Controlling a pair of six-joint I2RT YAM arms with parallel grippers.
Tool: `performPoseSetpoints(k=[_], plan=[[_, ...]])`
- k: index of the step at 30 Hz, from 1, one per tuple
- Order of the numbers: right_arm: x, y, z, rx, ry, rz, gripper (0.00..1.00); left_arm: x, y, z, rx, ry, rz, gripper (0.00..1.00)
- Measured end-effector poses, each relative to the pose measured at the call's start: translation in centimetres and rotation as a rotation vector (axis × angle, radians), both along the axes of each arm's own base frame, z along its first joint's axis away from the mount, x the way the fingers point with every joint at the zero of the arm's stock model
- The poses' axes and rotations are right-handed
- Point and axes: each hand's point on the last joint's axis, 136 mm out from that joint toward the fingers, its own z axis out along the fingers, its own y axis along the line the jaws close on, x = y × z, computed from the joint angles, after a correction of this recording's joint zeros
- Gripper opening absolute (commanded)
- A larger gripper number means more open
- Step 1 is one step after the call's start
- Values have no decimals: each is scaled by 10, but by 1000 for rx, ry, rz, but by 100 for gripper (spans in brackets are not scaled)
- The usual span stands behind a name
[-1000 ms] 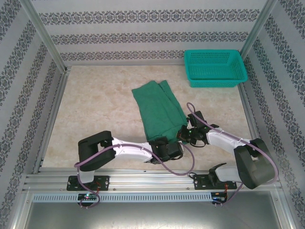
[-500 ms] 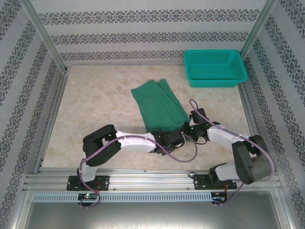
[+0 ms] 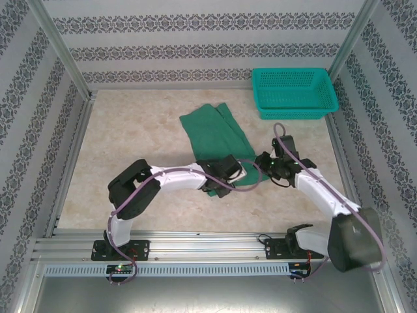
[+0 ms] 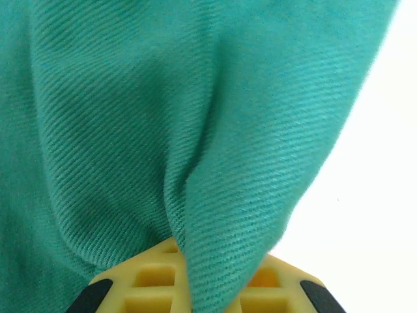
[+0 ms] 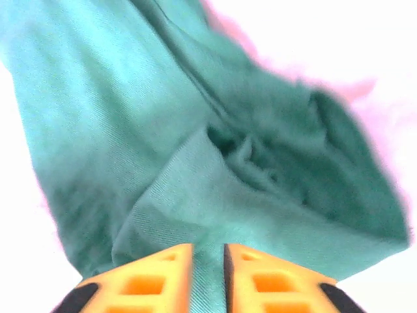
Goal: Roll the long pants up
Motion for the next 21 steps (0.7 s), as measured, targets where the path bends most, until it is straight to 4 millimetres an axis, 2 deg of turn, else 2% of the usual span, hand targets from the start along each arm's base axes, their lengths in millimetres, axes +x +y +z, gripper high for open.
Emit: performPoseSetpoints(k=[2, 4, 9, 13, 16, 21], plan=[[4, -8, 20, -7, -45, -9, 48, -10, 12, 3, -16, 86, 40, 0], [3, -13, 27, -12, -58, -14, 52, -28, 16, 6, -32, 183, 53, 0], [-11, -12, 17, -11, -2, 6, 53, -75, 7, 21, -126, 446, 47, 0], [-26, -12, 12, -2, 18, 15, 53, -96, -5, 46, -236, 598, 49, 0], [-35, -12, 18, 5, 4, 18, 53, -97, -9, 68, -347, 696, 85, 0], [-40, -12, 33, 18, -47, 22, 53, -69, 11, 89, -510, 802, 249, 0]])
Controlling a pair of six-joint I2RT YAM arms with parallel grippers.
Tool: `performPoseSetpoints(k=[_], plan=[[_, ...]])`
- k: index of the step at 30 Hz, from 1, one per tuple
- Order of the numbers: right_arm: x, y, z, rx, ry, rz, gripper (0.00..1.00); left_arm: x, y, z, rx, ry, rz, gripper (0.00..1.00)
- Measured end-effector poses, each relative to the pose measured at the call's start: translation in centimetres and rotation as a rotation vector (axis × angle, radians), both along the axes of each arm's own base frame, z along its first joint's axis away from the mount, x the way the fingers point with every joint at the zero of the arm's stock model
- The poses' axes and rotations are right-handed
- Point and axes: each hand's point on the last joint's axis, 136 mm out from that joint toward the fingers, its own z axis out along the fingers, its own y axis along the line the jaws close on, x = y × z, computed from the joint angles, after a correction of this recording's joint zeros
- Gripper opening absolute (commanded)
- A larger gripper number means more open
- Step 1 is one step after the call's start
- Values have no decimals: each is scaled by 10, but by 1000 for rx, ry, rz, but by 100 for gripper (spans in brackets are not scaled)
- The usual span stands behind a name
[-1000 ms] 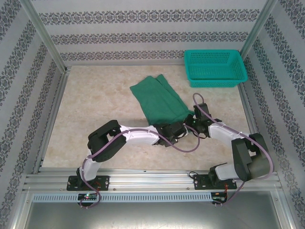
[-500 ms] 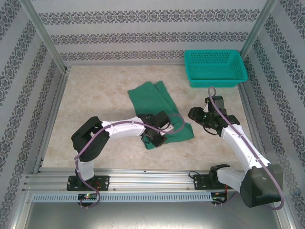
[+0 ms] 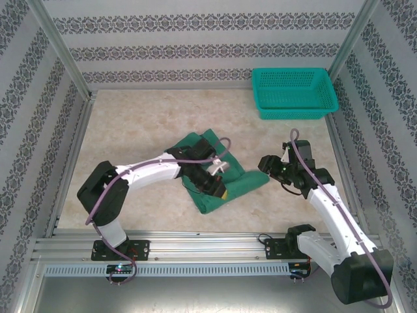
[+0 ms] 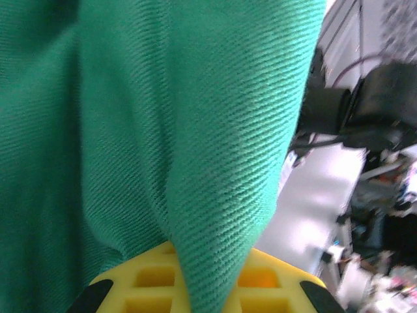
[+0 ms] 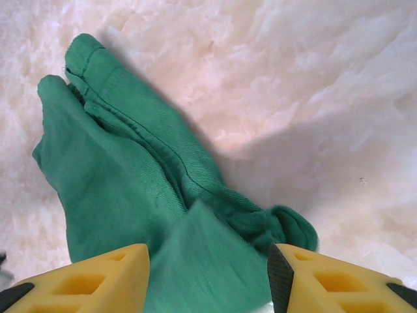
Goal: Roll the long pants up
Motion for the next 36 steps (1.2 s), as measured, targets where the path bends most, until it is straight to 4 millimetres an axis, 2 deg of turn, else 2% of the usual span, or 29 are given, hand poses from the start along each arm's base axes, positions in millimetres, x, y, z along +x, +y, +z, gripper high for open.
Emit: performPoseSetpoints(k=[4, 8, 12, 14, 19, 23, 25, 27, 29, 32, 36], plan=[[-2, 7, -1, 33, 16, 23, 48, 21, 21, -5, -16, 106, 137, 0], [-1, 18, -3, 84, 42, 43, 19, 29, 39, -31, 12, 224, 213, 0], [-3, 37, -7, 107, 68, 98, 6, 32, 48, -71, 77, 320, 240, 0], [-5, 49, -10, 109, 84, 139, 5, 34, 49, -76, 83, 335, 240, 0], [-5, 81, -16, 117, 116, 236, 6, 43, 46, -74, 92, 301, 227, 0], [-1, 105, -32, 108, 160, 297, 6, 44, 47, -74, 99, 277, 209, 1], [4, 113, -44, 102, 187, 312, 5, 44, 48, -74, 102, 262, 198, 5], [11, 118, -61, 96, 220, 315, 0, 43, 49, -73, 105, 243, 184, 16], [18, 122, -79, 87, 260, 309, 0, 44, 52, -71, 116, 202, 171, 26], [27, 128, -107, 81, 318, 306, 0, 47, 61, -58, 144, 99, 162, 39], [39, 142, -112, 140, 322, 311, 0, 53, 77, -19, 168, -97, 171, 36]])
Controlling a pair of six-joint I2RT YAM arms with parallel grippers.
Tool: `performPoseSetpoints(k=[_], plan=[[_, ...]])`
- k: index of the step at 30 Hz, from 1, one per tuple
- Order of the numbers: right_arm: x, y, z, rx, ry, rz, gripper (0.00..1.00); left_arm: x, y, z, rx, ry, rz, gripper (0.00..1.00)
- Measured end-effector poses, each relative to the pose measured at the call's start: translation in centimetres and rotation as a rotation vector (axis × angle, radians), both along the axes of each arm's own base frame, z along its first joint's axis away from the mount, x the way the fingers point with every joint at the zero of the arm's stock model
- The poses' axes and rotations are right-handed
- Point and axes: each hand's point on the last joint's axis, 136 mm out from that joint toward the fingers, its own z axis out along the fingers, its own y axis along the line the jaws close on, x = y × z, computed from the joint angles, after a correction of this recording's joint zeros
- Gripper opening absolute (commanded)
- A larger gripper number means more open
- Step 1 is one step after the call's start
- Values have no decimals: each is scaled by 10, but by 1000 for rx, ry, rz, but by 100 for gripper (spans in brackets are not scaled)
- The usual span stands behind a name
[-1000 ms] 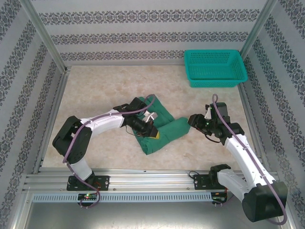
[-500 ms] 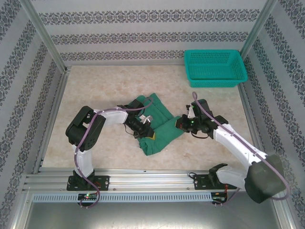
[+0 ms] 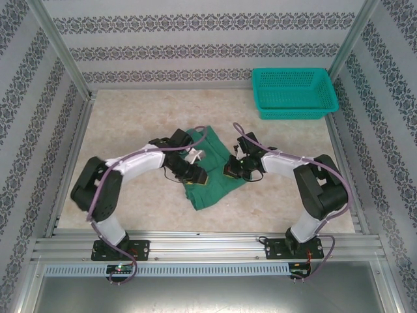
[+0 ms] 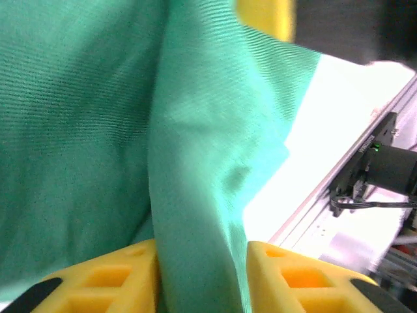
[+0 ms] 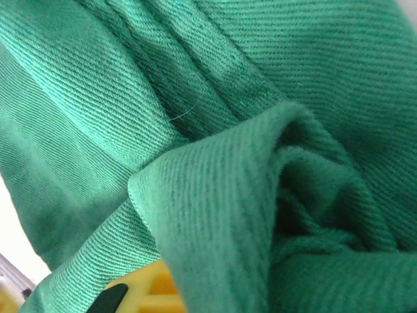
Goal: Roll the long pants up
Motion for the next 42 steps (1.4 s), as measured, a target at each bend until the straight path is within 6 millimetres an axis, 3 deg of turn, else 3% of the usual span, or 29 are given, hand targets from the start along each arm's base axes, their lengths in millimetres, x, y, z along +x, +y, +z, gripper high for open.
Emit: performPoseSetpoints(k=[6, 10, 13, 14, 15, 18, 22, 26, 32, 34, 42], plan=[[11, 15, 1, 71, -19, -5, 0, 1, 17, 66, 44, -321, 2, 38], [12, 19, 2, 81, -30, -1, 0, -29, 6, 82, 103, -504, -97, 46], [12, 19, 2, 85, -29, -7, 0, -42, 2, 61, 194, -534, -152, 45], [12, 19, 2, 87, -28, -9, 0, -39, 5, 52, 238, -536, -151, 46], [11, 19, 2, 89, -29, -12, 0, -36, 8, 38, 300, -540, -155, 54], [10, 18, 2, 97, -39, -17, 0, -30, 13, 6, 492, -597, -197, 58], [8, 18, 3, 100, -60, -19, 0, -47, -6, -18, 641, -738, -360, 61], [8, 17, 3, 103, -75, -20, 0, -55, -21, -34, 753, -839, -469, 63], [6, 16, 3, 109, -88, -19, 0, -28, -21, -63, 996, -951, -502, 64], [4, 16, 4, 108, -90, -18, 0, -19, -25, -63, 1055, -991, -497, 66], [-3, 14, 4, 100, -80, -15, 0, -7, -22, -70, 1073, -859, -459, 62]])
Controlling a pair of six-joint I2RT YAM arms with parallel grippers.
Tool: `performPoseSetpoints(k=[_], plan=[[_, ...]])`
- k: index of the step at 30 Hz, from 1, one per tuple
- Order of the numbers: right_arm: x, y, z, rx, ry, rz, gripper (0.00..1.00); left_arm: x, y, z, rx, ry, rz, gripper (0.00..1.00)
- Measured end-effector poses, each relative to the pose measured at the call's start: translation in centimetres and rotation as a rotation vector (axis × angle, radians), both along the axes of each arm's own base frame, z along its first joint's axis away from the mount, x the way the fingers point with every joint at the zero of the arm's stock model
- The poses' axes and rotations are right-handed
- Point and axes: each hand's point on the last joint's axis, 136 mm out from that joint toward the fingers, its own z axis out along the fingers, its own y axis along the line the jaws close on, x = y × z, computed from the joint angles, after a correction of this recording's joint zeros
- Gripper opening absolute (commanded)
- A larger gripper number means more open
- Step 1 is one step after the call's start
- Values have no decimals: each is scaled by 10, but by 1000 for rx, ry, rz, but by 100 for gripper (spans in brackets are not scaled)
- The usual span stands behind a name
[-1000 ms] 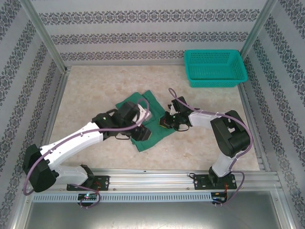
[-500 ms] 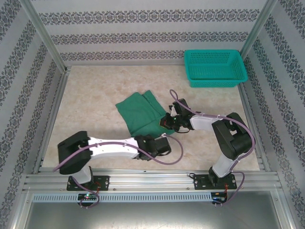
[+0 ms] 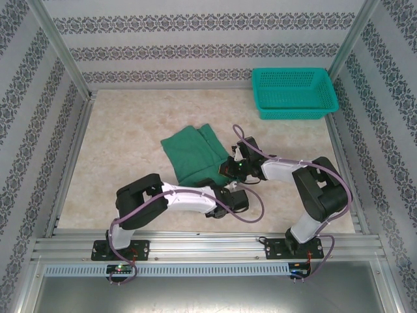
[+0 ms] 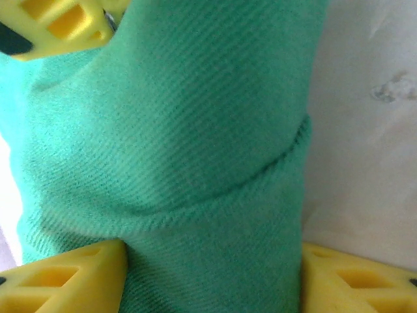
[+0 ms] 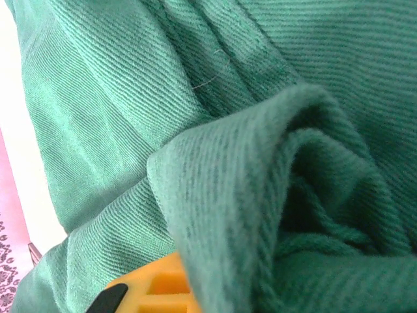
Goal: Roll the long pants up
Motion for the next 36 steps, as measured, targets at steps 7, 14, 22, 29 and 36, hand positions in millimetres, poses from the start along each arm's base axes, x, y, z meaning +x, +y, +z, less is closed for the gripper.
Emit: performPoseSetpoints(k=[7, 14, 22, 29, 36], plan=[[5, -8, 3, -12, -6, -49, 0, 5, 4, -16, -52, 169, 81, 14], [21, -23, 4, -63, -58, -135, 0, 26, 5, -15, 0, 97, 50, 0], [20, -85, 34, -103, -54, -232, 65, 19, -8, 2, -313, 317, 112, 0], [23, -127, 65, -146, -98, -294, 66, -23, -21, 14, -477, 636, 164, 0], [6, -128, 70, -147, -91, -274, 66, -67, -57, 44, -667, 944, 154, 0]])
